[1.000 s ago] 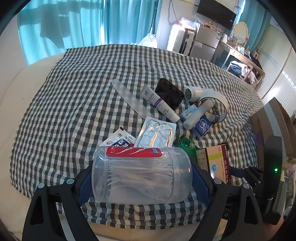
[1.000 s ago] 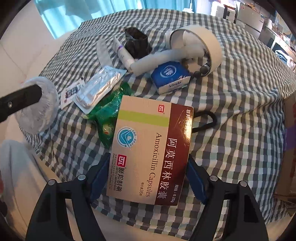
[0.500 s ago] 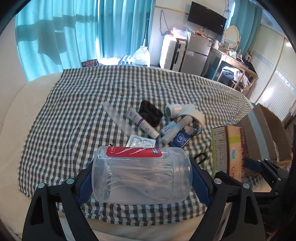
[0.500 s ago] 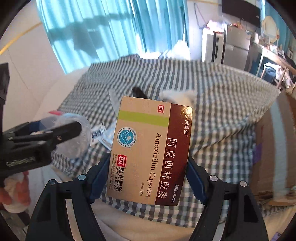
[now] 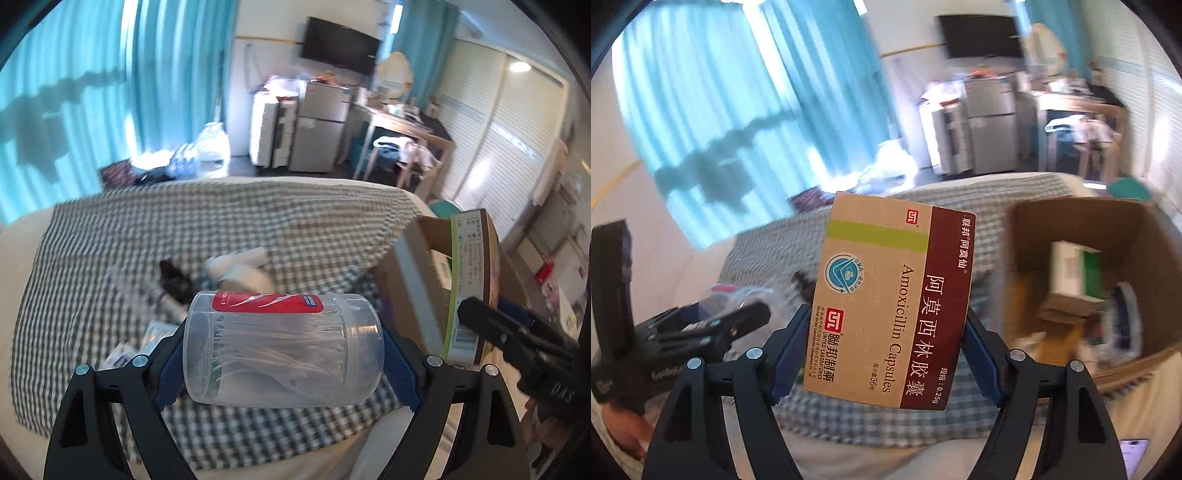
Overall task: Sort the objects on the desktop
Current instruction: 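Lift both held items and carry them over the cardboard box, then open both tools to drop the jar and the Amoxicillin box into the cardboard box, then move both open tools back over the remaining items on the bed, then grasp the silver foil blister pack with the left tool while the right tool grasps the black hair tie, then lift the blister pack and hair tie and carry them over the cardboard box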
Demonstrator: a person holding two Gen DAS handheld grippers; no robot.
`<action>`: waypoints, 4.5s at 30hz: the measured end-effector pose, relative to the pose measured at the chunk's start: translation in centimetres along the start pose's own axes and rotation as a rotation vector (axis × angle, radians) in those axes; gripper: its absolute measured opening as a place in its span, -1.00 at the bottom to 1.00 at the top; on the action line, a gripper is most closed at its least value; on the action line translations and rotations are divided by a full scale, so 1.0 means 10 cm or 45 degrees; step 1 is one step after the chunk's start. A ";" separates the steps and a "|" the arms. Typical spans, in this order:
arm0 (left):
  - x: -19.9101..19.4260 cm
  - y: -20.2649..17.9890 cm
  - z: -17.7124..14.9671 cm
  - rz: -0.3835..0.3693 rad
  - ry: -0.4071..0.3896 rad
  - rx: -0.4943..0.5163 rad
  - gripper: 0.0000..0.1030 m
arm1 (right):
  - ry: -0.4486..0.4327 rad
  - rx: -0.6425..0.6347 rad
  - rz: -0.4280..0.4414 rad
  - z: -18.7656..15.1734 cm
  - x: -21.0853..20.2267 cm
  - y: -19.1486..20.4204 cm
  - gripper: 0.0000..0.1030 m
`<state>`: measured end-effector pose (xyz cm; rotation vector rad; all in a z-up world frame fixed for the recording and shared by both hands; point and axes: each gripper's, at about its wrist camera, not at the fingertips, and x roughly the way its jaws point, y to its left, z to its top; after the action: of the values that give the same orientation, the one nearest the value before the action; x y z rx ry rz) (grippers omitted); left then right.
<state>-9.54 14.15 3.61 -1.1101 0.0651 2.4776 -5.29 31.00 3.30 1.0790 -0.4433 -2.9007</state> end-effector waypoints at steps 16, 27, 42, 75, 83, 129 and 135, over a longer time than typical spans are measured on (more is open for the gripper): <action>0.78 -1.69 0.55 -0.316 0.024 0.287 0.76 | 0.003 0.297 -0.365 0.29 -0.03 -1.65 0.49; 1.19 -2.17 0.40 -0.372 0.150 0.399 0.95 | -0.121 0.377 -0.594 0.19 -0.35 -1.96 0.59; 0.59 -1.17 0.31 -0.132 0.043 0.168 1.00 | -0.286 0.315 -0.398 0.17 -0.80 -1.53 0.61; 1.42 1.66 -0.98 0.327 0.362 -0.095 1.00 | 0.339 -0.328 -0.022 -0.84 1.84 0.64 0.60; 1.77 1.78 -0.95 0.298 0.379 -0.116 1.00 | 0.488 -0.323 -0.033 -0.94 2.41 0.57 0.60; 0.19 1.06 -0.66 0.176 0.139 -0.114 0.41 | 0.149 -0.141 0.036 -0.49 0.76 0.68 -0.89; -0.02 0.87 -0.54 0.139 0.114 -0.110 0.41 | 0.081 -0.202 0.060 -0.42 0.46 0.81 -0.89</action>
<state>-9.06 5.06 -1.08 -1.2854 0.0459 2.5467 -6.75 21.66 -0.49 1.1168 -0.2289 -2.7954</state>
